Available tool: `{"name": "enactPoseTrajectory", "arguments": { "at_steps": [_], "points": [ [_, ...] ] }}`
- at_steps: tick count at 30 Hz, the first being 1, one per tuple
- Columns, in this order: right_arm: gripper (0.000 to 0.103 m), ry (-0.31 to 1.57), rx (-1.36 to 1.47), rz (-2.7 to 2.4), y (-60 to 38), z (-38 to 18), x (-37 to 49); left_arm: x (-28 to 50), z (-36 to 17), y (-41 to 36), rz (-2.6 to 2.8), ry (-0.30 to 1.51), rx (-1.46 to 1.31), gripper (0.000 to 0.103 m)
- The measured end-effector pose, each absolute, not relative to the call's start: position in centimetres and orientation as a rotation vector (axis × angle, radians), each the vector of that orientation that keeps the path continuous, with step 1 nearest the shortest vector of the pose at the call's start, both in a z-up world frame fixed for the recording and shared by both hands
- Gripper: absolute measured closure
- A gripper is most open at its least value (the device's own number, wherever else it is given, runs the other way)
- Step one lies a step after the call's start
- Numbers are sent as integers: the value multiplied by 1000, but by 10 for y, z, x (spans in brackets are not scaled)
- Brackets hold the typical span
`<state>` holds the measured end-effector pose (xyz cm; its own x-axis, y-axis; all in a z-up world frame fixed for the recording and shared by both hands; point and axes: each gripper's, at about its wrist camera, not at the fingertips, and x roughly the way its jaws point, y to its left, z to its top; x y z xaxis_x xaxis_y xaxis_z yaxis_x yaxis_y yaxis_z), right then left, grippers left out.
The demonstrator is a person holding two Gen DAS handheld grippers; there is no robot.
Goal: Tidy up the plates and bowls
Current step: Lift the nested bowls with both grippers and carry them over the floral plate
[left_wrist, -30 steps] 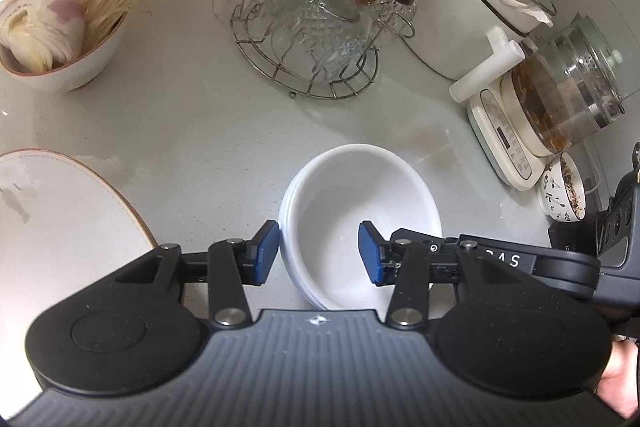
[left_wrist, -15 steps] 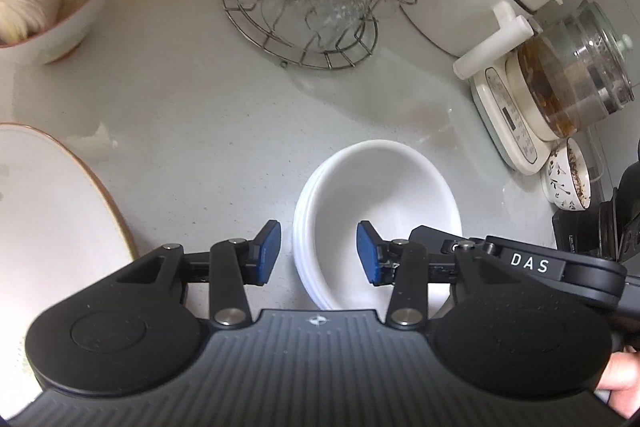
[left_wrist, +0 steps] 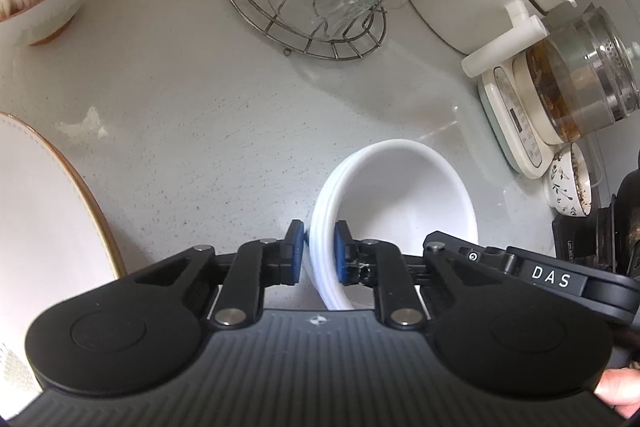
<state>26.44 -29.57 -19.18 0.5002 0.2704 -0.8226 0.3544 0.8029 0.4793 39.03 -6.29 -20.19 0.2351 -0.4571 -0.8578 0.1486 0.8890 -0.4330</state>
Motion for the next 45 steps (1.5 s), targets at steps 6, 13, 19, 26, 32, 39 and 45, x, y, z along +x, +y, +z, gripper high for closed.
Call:
{"name": "enactPoseTrajectory", "arguments": {
  "at_steps": [6, 13, 19, 26, 32, 39, 45],
  "points": [
    [88, 1060, 662, -57, -295, -188, 264, 391, -199, -65, -434, 1273, -266, 85],
    [88, 1033, 646, -51, -293, -175, 262, 388, -183, -60, -454, 1245, -278, 85],
    [88, 1008, 642, -43, -288, -161, 257, 386, -165, -52, -465, 1224, -290, 84],
    [88, 968, 635, -36, -280, -139, 253, 384, -143, -39, -481, 1190, -304, 84],
    [88, 928, 633, -28, -267, -122, 251, 380, -120, -23, -487, 1155, -317, 84],
    [87, 892, 605, 0, -246, -103, 251, 373, -97, 2, -477, 1103, -337, 84],
    [87, 877, 561, 58, -221, -86, 254, 363, -84, 38, -454, 1058, -394, 83]
  ]
}}
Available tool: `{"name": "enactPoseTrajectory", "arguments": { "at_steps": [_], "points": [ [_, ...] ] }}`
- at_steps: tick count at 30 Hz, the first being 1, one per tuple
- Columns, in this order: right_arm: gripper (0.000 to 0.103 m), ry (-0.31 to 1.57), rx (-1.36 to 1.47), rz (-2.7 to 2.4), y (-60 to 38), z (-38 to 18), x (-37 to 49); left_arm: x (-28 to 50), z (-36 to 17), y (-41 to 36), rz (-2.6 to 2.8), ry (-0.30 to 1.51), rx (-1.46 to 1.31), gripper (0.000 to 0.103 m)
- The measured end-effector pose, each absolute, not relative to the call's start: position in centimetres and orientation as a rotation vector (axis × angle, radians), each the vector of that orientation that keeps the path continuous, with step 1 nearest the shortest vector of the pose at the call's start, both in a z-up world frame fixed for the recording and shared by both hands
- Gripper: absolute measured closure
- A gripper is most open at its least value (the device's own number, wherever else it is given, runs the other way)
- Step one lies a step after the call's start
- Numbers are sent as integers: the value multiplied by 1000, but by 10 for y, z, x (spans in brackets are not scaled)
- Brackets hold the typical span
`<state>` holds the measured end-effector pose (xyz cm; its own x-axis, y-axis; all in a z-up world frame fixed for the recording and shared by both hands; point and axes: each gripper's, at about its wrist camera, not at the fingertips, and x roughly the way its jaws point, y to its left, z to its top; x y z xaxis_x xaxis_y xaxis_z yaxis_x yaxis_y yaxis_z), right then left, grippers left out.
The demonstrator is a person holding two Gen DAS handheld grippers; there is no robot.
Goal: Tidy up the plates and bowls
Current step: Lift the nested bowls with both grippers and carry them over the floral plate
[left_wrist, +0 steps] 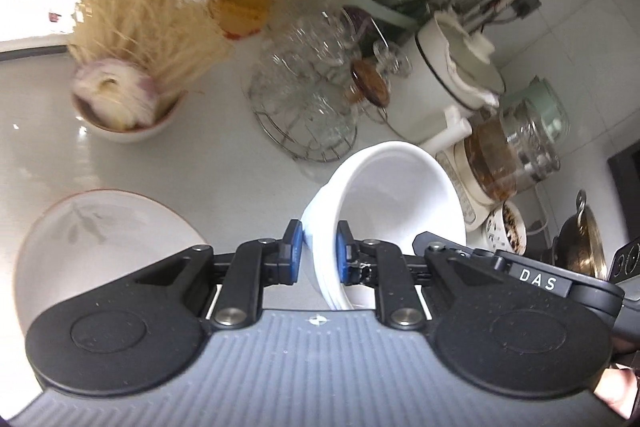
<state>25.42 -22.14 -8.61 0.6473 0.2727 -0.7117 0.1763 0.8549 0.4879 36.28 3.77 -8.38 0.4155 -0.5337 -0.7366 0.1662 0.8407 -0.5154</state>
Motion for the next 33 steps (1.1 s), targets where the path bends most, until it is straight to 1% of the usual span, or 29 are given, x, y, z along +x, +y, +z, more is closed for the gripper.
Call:
{"name": "enactPoseTrajectory", "arguments": {
  "at_steps": [9, 18, 25, 33],
  "points": [
    [87, 888, 514, 127, -180, -86, 265, 352, -78, 81, -382, 1005, -408, 83],
    [87, 941, 503, 188, -141, -95, 270, 342, -84, 122, -304, 1003, -398, 83],
    [87, 1001, 475, 224, -121, -108, 276, 335, -99, 141, -249, 1017, -414, 83],
    [87, 1111, 426, 276, -96, -137, 287, 334, -127, 165, -174, 1062, -470, 83]
  ]
}}
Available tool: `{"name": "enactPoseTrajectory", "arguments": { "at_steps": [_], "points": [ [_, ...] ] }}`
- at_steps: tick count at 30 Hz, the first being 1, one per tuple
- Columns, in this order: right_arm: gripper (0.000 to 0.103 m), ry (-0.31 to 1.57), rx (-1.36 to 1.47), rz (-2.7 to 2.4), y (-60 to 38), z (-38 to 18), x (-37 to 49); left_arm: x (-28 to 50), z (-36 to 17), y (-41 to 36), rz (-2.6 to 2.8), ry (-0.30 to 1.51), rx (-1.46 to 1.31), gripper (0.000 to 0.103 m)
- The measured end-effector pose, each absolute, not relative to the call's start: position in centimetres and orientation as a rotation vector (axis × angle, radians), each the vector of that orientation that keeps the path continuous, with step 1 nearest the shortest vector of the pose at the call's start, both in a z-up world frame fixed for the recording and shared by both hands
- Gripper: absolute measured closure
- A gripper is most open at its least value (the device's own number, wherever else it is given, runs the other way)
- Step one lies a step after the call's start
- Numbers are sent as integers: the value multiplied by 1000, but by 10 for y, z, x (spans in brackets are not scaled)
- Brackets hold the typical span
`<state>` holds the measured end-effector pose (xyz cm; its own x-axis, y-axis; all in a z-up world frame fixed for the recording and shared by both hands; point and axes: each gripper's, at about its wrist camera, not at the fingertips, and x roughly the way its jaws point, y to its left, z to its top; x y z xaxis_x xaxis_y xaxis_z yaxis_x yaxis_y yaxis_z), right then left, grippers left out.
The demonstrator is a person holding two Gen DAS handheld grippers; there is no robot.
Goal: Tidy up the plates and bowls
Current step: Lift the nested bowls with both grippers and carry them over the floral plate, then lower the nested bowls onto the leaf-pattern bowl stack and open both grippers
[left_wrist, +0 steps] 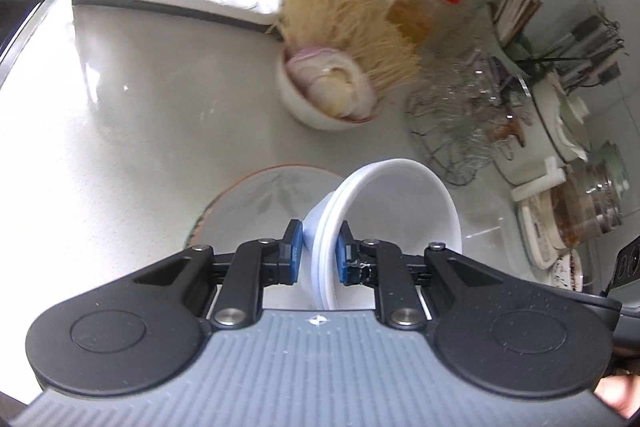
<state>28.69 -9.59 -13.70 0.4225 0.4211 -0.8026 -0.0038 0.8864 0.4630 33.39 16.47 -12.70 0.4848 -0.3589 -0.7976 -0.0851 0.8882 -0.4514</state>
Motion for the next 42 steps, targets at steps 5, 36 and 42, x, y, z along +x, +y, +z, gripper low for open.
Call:
{"name": "enactPoseTrajectory", "arguments": {
  "at_steps": [5, 36, 42],
  "points": [
    [87, 1132, 347, 293, -76, -146, 291, 335, -143, 173, -131, 1088, -464, 83],
    [74, 1115, 344, 215, -68, -148, 292, 341, -155, 170, -194, 1104, -421, 62],
    [68, 1067, 355, 193, -71, -139, 280, 334, -142, 174, -223, 1071, -399, 58]
  ]
}}
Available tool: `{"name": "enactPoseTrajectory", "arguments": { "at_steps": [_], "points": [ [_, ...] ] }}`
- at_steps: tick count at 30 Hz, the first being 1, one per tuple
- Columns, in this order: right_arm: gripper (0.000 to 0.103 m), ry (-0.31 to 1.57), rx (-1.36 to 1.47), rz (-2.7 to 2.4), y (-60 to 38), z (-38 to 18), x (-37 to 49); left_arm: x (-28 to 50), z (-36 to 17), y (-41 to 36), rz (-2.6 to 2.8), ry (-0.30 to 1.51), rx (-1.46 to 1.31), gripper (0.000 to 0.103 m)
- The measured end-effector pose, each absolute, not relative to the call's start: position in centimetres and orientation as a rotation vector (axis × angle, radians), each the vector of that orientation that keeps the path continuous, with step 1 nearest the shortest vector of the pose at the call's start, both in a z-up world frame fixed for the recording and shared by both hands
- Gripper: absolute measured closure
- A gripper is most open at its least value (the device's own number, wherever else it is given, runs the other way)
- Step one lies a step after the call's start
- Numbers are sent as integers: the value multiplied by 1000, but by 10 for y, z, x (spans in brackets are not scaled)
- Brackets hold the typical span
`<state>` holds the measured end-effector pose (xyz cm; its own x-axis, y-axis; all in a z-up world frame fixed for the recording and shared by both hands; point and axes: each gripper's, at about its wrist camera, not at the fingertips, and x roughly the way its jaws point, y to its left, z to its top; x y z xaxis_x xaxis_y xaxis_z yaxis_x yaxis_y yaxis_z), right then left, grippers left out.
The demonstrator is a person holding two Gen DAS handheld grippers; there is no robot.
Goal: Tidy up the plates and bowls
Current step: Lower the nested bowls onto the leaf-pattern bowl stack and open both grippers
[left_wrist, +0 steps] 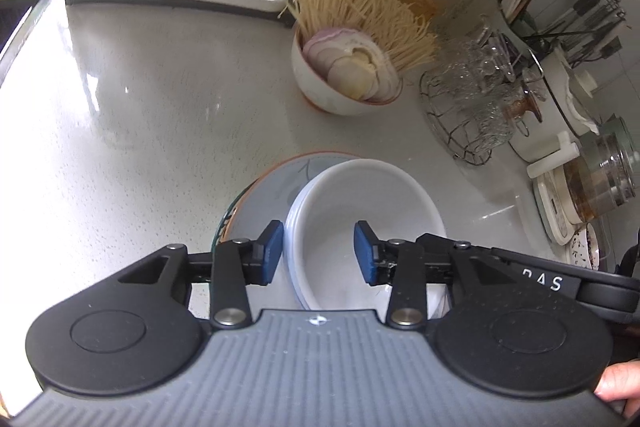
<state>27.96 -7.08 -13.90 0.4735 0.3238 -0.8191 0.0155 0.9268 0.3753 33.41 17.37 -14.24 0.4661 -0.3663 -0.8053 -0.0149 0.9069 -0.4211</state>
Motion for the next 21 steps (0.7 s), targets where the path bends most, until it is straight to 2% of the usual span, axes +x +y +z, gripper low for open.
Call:
{"name": "enactPoseTrajectory", "arguments": {
  "at_steps": [12, 21],
  "points": [
    [68, 965, 360, 194, -78, -120, 256, 311, -109, 182, -219, 974, -356, 58],
    [68, 837, 358, 222, -93, -78, 214, 268, -55, 174, -188, 829, -293, 58]
  ]
}}
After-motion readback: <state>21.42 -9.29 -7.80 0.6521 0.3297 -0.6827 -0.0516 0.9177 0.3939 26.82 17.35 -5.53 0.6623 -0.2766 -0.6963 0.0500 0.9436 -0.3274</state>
